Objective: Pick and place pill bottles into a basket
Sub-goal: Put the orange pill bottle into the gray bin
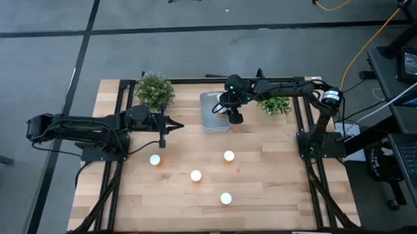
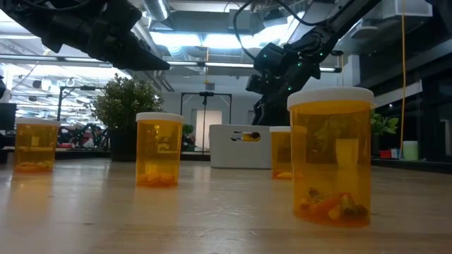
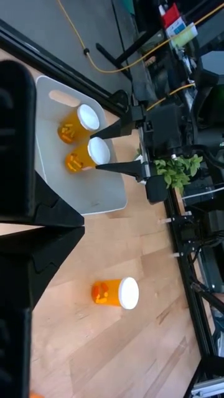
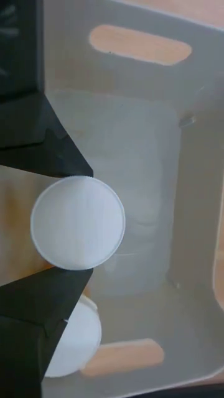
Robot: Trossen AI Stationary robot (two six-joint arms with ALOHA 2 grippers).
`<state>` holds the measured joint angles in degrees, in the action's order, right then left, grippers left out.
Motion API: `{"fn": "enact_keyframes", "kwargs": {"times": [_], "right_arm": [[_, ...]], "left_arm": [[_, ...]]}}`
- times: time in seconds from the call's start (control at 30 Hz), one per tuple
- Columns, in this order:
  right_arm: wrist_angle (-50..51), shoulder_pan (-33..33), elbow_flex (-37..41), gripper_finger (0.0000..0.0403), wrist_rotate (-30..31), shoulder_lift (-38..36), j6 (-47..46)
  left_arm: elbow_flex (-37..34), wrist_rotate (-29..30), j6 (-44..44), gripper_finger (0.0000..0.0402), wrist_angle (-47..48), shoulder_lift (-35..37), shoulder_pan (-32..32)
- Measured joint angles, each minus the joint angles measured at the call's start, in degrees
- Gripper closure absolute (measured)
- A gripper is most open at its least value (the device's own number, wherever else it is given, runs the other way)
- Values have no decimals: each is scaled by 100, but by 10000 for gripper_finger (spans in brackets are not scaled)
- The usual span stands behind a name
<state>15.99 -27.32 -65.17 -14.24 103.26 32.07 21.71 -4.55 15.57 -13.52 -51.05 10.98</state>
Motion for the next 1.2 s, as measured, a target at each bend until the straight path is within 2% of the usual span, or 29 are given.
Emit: {"fn": "enact_keyframes", "kwargs": {"times": [0.4,0.53,0.8,1.07,1.2], "right_arm": [[-3,-3,0,179,92,0,8],[-2,-3,0,169,440,0,16],[12,-3,-1,142,470,0,16],[470,-3,-304,134,497,0,16],[804,-1,-491,133,764,0,18]], "left_arm": [[0,0,2,399,0,0,0],[0,1,1,395,0,0,0],[0,1,2,394,0,0,0],[0,0,1,396,0,0,0],[0,1,2,393,0,0,0]]}}
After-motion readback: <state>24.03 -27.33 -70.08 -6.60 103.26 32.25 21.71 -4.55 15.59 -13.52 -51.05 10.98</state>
